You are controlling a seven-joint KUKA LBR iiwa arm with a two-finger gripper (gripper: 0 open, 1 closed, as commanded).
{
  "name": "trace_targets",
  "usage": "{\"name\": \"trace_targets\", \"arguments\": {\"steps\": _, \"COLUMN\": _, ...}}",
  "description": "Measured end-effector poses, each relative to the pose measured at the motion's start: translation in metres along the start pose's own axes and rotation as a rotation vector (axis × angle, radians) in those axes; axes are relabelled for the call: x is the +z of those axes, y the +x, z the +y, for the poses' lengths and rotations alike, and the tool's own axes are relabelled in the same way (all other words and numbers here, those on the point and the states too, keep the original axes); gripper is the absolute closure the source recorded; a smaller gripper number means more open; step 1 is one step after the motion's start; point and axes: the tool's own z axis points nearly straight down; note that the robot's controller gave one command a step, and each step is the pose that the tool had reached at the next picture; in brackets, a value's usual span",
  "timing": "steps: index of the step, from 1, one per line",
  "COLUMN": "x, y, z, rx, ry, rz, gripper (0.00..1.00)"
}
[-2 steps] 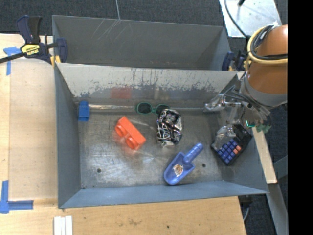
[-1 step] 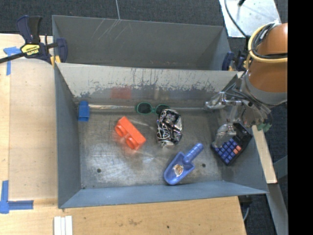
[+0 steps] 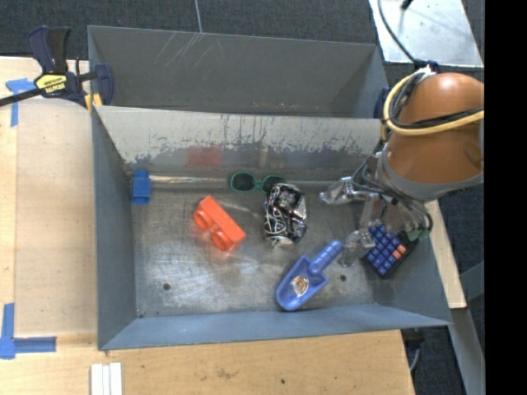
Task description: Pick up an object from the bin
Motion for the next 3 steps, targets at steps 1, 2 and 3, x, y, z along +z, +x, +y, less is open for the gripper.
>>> {"name": "trace_targets", "arguments": {"steps": 1, "x": 0.028, "y": 0.030, "z": 0.041, "rx": -0.303, "ry": -0.002, "rz": 0.003, "gripper": 0.00}}
{"name": "trace_targets", "arguments": {"steps": 2, "x": 0.062, "y": 0.008, "z": 0.033, "rx": -0.418, "ry": -0.001, "rz": 0.000, "gripper": 0.00}}
{"name": "trace_targets", "arguments": {"steps": 3, "x": 0.079, "y": -0.004, "z": 0.027, "rx": -0.654, "ry": 0.015, "rz": -0.031, "gripper": 0.00}}
